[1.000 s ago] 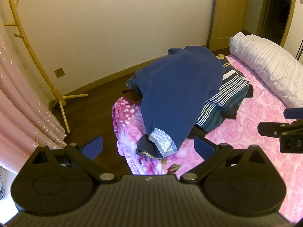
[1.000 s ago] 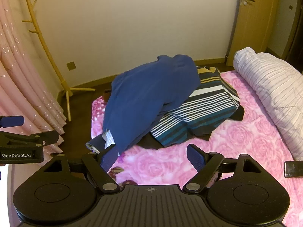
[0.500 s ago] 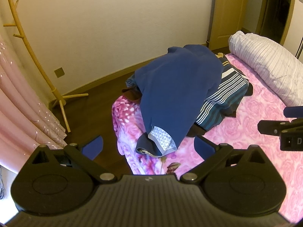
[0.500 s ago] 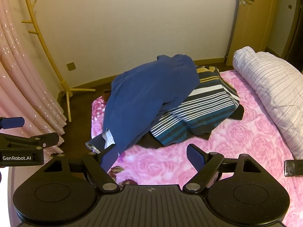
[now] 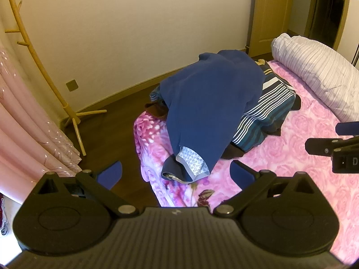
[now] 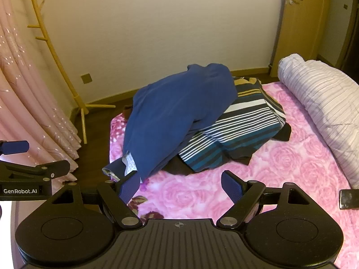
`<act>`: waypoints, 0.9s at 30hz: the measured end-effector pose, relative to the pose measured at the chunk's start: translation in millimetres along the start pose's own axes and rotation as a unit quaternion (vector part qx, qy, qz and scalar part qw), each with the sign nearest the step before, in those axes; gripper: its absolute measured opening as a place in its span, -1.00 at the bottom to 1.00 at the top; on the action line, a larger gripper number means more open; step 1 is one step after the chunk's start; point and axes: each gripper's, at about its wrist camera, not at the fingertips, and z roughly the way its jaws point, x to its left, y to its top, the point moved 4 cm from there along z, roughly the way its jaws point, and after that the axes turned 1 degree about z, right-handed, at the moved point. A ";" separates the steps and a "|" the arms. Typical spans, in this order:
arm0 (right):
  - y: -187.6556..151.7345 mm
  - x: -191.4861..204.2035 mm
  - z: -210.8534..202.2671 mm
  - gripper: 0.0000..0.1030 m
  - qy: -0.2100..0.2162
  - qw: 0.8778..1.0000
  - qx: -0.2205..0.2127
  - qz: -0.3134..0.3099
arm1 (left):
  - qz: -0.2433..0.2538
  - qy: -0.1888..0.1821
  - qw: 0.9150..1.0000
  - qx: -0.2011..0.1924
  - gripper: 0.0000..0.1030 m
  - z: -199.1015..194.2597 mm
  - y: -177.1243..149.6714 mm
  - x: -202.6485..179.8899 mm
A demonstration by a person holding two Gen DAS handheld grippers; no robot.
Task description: Fold clothes
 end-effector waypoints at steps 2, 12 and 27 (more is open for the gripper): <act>-0.1 -1.5 0.1 0.60 0.002 1.000 0.000 0.001 | 0.001 0.002 1.000 0.001 0.97 -0.3 -0.3 -1.0; -1.3 -9.5 1.4 0.60 0.014 1.000 -0.002 0.000 | 0.001 0.014 1.000 0.007 0.97 -3.2 -5.7 -8.7; -13.5 -28.0 3.4 0.60 0.042 0.999 -0.002 0.024 | 0.021 0.029 0.999 0.014 0.96 -15.1 -17.8 -22.4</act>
